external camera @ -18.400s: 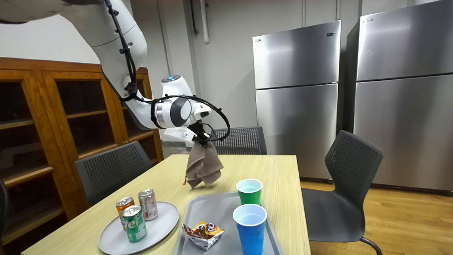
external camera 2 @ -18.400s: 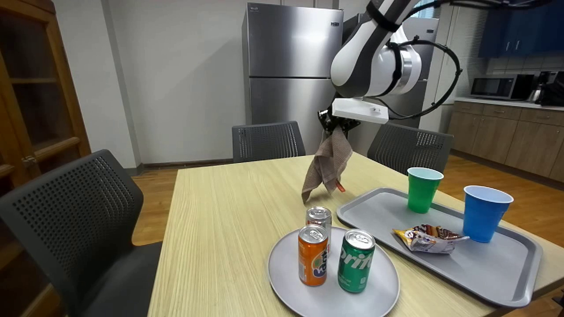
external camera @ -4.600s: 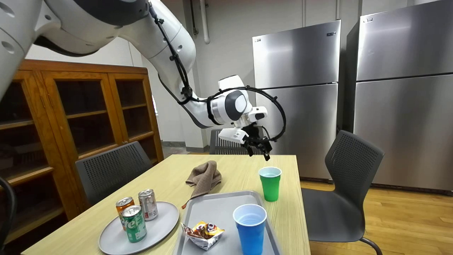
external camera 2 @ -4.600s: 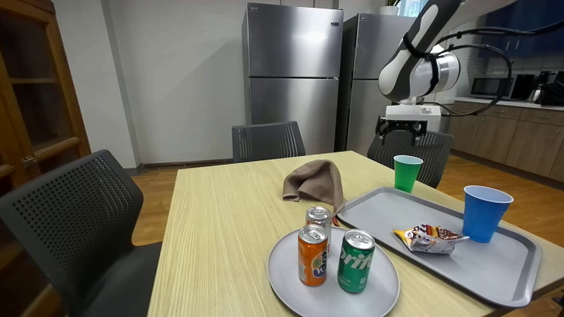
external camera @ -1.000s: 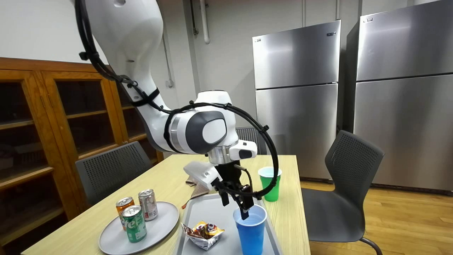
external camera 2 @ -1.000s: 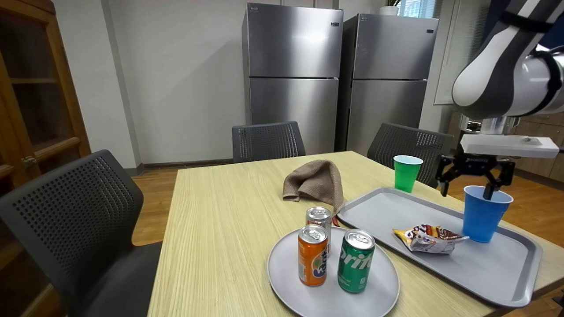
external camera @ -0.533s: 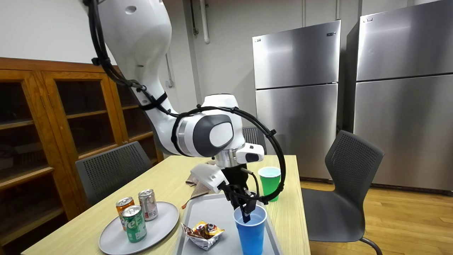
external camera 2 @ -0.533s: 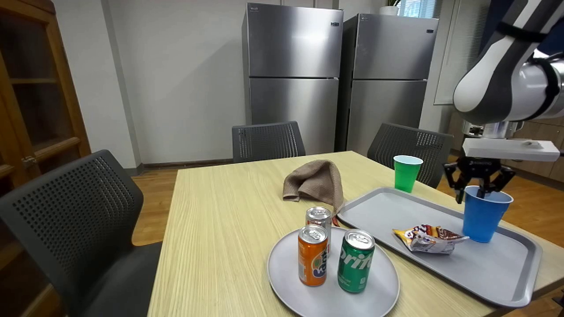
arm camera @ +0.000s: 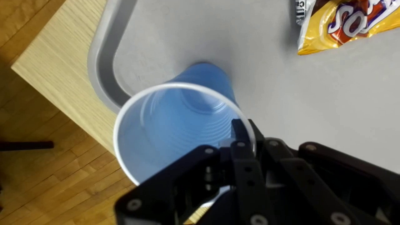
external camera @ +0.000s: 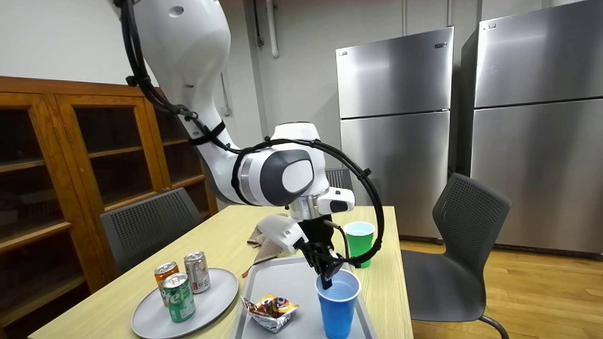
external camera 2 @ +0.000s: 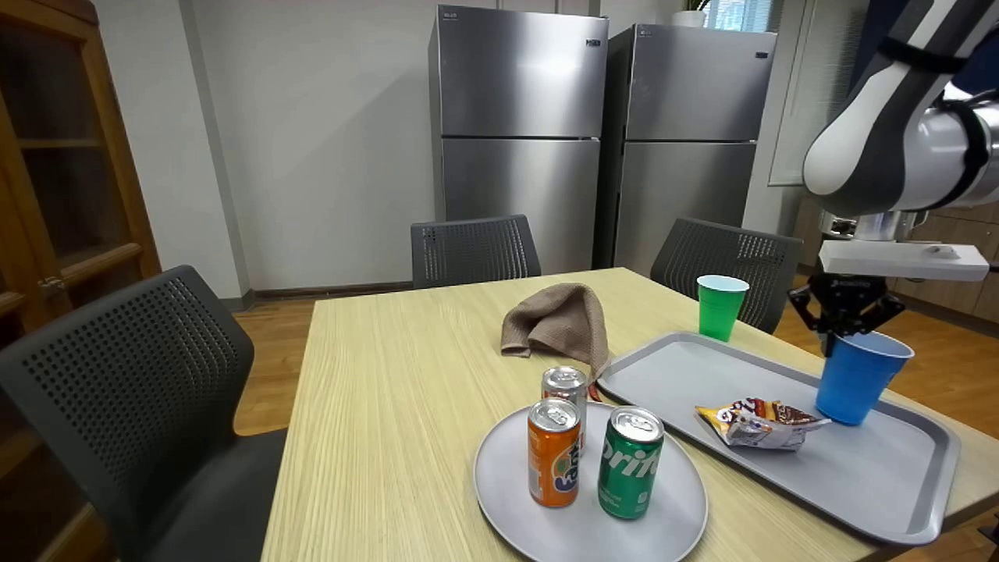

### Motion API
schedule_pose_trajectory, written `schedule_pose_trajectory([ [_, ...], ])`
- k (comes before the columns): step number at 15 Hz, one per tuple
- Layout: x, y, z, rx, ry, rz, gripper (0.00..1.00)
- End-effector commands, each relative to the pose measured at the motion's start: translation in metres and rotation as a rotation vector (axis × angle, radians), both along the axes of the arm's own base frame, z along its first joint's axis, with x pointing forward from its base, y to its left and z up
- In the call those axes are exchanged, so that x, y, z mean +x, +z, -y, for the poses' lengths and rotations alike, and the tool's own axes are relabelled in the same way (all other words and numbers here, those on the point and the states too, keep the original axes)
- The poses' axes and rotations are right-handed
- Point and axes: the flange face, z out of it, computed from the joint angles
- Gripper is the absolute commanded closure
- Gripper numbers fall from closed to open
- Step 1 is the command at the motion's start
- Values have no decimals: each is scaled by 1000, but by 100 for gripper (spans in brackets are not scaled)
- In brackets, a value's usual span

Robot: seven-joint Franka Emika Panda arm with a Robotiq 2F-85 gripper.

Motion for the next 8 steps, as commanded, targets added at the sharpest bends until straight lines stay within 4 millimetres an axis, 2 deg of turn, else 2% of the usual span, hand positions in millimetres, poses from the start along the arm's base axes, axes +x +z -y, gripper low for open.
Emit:
schedule_pose_trajectory([
  [1, 5, 19, 2, -11, 3, 28, 99],
  [8, 19, 47, 16, -25, -13, 93, 99],
])
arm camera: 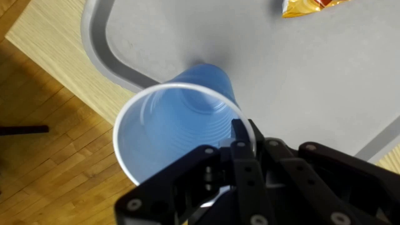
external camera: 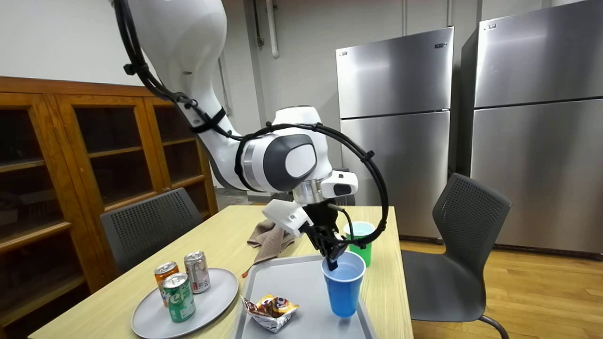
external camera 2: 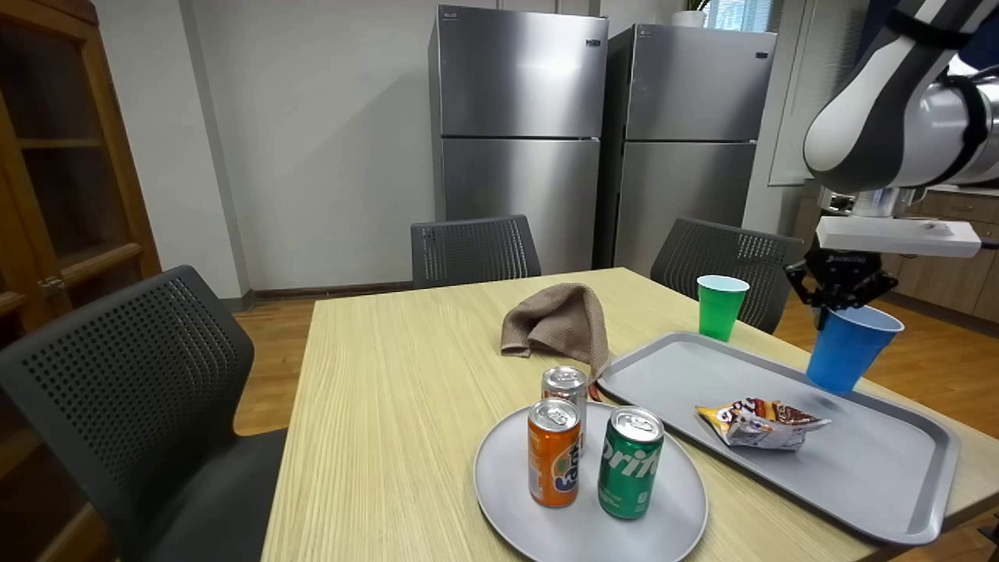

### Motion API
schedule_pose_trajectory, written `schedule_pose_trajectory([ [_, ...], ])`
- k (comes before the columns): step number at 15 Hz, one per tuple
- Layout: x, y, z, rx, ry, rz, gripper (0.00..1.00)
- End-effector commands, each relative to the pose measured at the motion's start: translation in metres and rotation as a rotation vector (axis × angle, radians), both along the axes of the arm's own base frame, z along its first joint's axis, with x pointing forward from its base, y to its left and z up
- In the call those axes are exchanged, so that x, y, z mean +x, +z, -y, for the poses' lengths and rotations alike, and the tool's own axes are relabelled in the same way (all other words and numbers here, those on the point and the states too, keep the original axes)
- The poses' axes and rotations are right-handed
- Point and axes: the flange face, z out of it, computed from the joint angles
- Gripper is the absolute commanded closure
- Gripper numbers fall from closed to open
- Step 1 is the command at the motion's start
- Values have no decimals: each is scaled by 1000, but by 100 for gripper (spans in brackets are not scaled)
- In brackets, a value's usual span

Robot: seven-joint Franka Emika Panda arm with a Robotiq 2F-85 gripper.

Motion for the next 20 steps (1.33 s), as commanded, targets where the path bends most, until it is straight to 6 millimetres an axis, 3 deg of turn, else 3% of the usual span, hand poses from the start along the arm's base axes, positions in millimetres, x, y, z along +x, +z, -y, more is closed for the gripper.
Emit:
schedule_pose_trajectory([
  [1, 8, 21, 12, -10, -13, 33, 99],
  [9, 39, 27, 32, -13, -53, 67, 99],
  [20, 91, -3, 63, 3, -119, 28, 99],
])
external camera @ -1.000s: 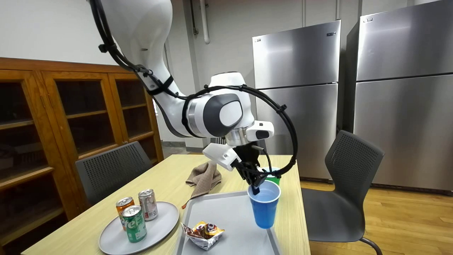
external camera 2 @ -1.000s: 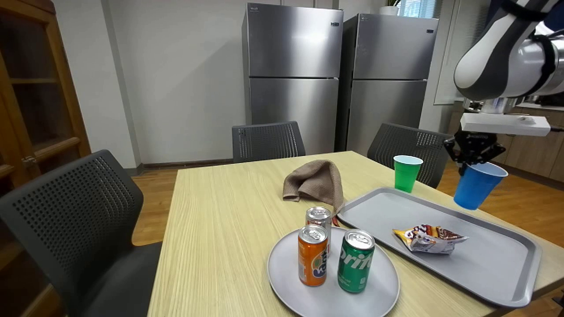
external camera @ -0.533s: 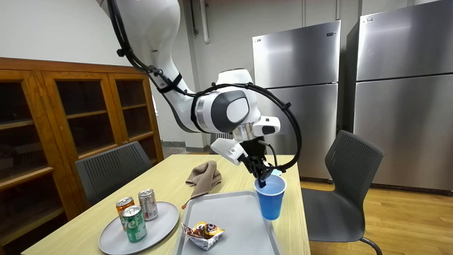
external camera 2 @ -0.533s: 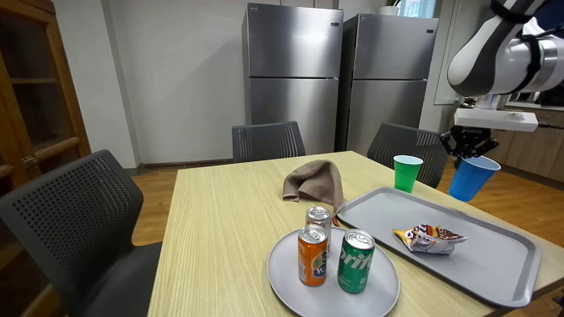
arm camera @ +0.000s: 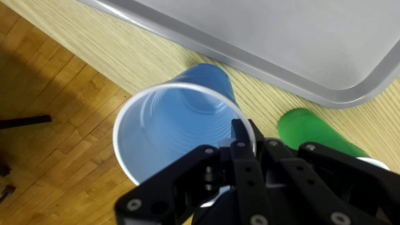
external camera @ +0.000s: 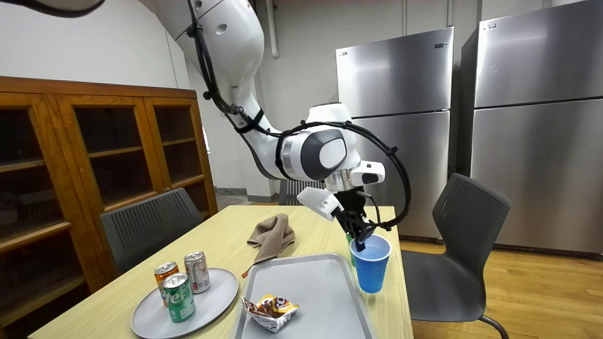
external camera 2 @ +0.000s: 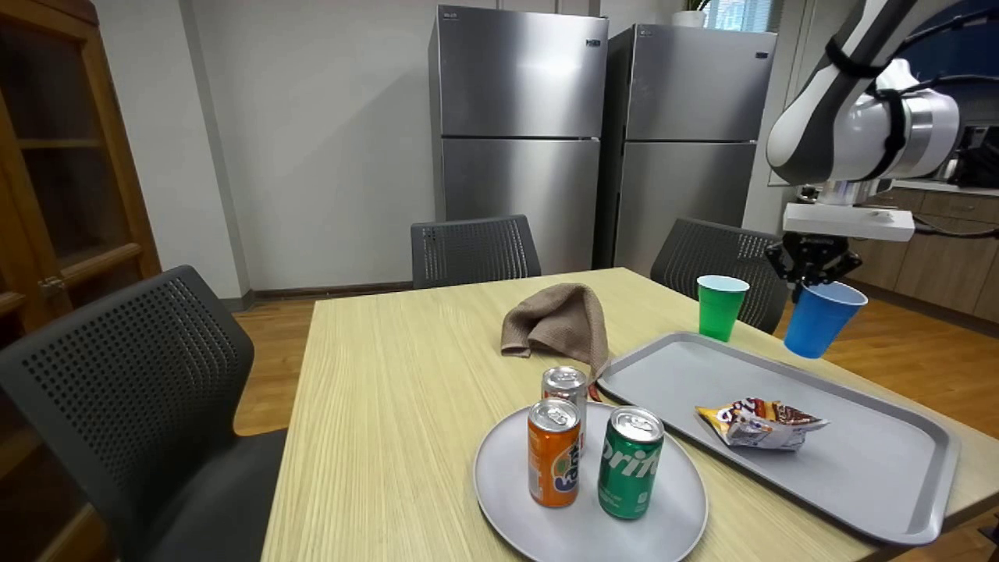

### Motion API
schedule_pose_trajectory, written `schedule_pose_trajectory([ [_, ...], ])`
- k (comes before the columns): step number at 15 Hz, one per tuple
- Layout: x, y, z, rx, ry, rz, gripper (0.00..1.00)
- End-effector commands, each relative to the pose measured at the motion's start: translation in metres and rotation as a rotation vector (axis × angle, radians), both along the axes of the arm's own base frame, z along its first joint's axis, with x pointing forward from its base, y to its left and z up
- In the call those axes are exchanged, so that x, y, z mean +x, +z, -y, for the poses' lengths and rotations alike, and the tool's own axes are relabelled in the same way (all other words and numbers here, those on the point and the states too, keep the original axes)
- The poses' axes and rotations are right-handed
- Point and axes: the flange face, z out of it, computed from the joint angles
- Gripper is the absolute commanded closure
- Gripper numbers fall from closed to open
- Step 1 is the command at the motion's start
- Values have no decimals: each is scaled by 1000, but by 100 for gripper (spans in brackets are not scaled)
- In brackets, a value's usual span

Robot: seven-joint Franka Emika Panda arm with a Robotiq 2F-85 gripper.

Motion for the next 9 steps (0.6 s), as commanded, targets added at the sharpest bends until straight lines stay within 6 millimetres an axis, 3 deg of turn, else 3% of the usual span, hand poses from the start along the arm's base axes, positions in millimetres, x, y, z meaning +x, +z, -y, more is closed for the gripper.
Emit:
schedule_pose_trajectory([
  [1, 22, -10, 15, 24, -17, -31, 99],
  [9, 43, -27, 23, 24, -14, -76, 99],
])
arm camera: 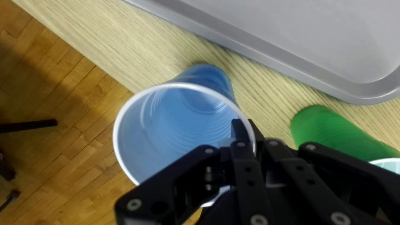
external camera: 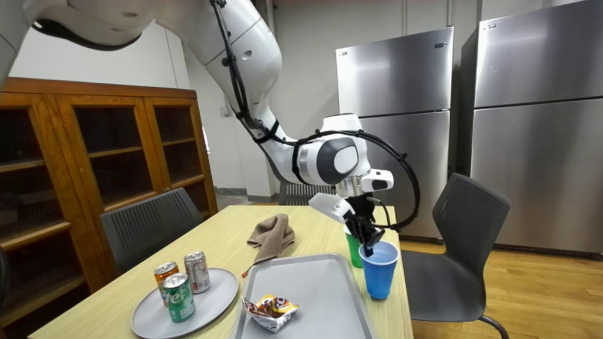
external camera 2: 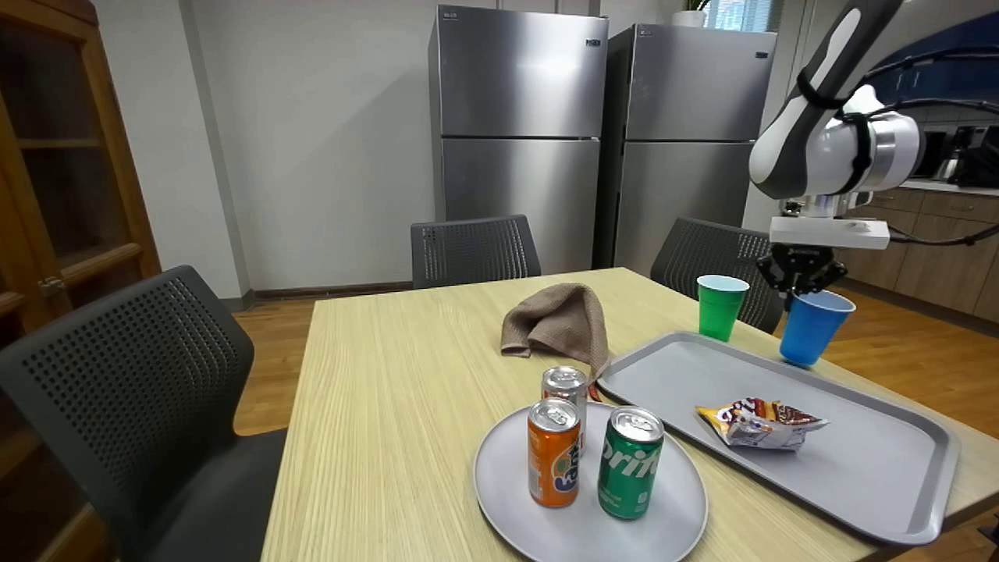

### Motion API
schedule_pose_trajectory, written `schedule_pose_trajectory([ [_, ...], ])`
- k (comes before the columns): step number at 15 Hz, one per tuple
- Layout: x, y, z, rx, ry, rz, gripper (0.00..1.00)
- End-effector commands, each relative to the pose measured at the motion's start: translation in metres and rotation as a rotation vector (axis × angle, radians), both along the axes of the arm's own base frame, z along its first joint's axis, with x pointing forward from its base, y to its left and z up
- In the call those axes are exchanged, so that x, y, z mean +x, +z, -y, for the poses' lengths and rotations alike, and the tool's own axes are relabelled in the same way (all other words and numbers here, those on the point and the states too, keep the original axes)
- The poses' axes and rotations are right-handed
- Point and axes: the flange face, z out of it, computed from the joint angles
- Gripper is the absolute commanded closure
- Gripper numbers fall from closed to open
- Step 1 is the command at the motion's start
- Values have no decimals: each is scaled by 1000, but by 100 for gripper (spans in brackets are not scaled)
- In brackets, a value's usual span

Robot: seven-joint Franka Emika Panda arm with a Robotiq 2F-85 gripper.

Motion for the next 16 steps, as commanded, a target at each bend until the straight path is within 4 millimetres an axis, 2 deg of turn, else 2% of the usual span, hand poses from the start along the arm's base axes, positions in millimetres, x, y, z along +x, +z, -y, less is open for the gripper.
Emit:
schedule_pose_trajectory([
  [1, 13, -3, 5, 22, -6, -19, 99],
  [6, 18, -8, 6, 24, -6, -35, 99],
  [7, 18, -5, 6, 27, -3, -34, 71],
  [9, 18, 3, 5, 25, 3, -20, 64],
  [16, 9, 47, -9, 30, 36, 29, 12],
])
